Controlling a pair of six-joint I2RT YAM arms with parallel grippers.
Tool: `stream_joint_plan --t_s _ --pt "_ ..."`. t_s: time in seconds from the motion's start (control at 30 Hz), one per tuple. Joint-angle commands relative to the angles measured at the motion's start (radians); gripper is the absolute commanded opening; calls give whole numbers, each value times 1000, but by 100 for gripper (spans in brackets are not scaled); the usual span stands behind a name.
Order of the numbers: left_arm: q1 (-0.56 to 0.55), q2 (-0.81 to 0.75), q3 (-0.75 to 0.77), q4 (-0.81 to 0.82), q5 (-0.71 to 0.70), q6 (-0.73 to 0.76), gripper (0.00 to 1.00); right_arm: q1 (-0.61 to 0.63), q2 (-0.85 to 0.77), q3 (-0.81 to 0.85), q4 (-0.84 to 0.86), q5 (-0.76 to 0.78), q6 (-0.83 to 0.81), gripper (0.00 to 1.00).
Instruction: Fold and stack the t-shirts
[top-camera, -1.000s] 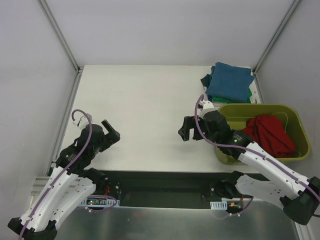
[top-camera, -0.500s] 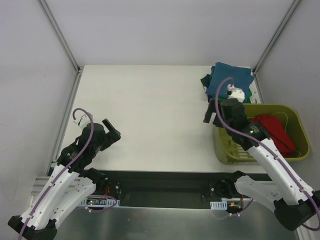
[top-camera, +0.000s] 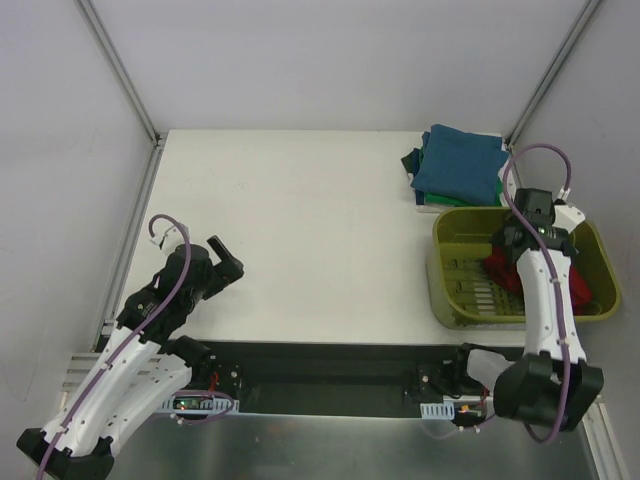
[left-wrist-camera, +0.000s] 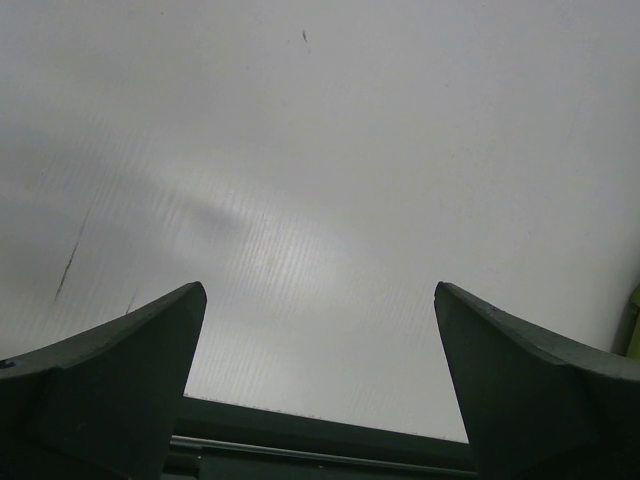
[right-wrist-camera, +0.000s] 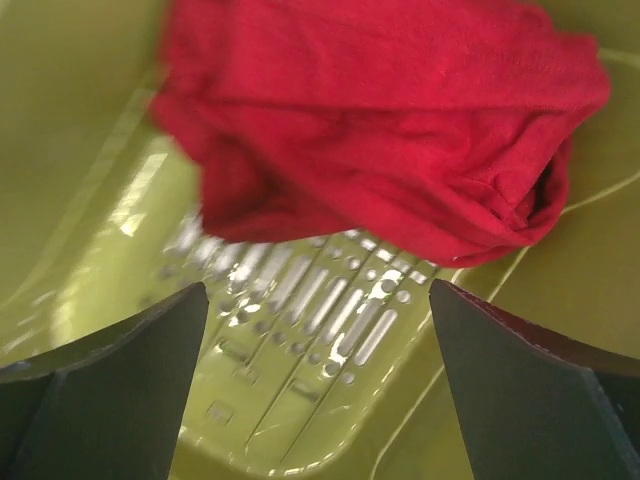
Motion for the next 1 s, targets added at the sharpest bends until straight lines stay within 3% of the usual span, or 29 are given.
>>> stream_joint_plan --t_s 0.0,0.17,0.27,0.37,0.47,0.5,0.6,0.8,0.97 --pt "-3 18 3 32 21 34 99 -101 169 5 31 -16 16 97" --pt "-3 9 -3 33 42 42 99 -225 305 -26 154 -92 19 97" --pt "-3 -6 -18 35 29 29 99 -230 401 -18 232 -128 -9 99" --pt "-2 -12 -11 36 41 36 99 -228 457 -38 278 -179 -7 90" --pt "-3 -17 -5 38 45 45 99 -228 451 -55 312 -164 -7 69" --pt "-3 -23 -11 38 41 39 99 -228 429 -66 315 -153 -9 35" --pt "-3 -27 -23 36 25 28 99 -228 339 -104 332 -150 -12 2" --pt "-3 -15 -20 38 18 25 99 -227 65 -98 318 -216 -27 1" --pt "-3 -8 -15 39 16 23 99 -217 -178 17 252 -283 -87 1"
